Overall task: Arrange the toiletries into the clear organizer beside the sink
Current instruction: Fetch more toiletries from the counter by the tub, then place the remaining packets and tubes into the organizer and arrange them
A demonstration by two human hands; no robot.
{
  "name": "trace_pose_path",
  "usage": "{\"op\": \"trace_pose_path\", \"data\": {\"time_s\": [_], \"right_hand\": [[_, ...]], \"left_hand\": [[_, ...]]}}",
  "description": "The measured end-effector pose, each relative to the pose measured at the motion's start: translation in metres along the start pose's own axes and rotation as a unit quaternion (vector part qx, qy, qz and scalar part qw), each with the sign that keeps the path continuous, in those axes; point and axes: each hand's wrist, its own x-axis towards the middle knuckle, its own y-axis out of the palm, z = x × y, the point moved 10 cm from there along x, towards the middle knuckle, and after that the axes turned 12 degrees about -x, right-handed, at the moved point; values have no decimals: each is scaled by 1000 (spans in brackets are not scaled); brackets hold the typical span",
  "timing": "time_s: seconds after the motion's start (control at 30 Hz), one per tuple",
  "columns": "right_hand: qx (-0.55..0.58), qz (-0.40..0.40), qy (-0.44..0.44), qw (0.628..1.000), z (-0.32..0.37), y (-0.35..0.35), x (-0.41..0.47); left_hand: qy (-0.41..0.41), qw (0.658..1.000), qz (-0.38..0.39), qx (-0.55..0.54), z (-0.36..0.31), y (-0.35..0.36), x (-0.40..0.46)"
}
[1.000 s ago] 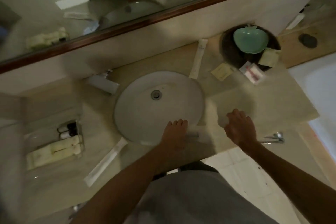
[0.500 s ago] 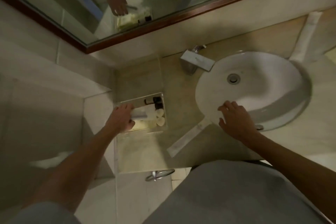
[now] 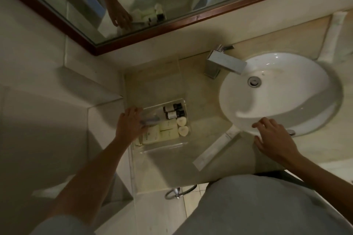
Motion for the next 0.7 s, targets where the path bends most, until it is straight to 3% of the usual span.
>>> {"op": "trace_pose_path", "data": {"time_s": [0.2, 0.37, 0.57, 0.7], "right_hand": [[22, 8, 21, 999, -19, -10, -1], [-35, -18, 22, 999, -70, -27, 12], [-40, -23, 88, 995, -227, -31, 34], [1, -32, 246, 969, -392, -31, 24]], "left_hand": [[52, 997, -10, -50, 0, 21, 2], [2, 999, -39, -31, -21, -4, 12], [4, 966, -186, -178, -168, -68, -1], [57, 951, -221, -209, -289, -65, -15]]}}
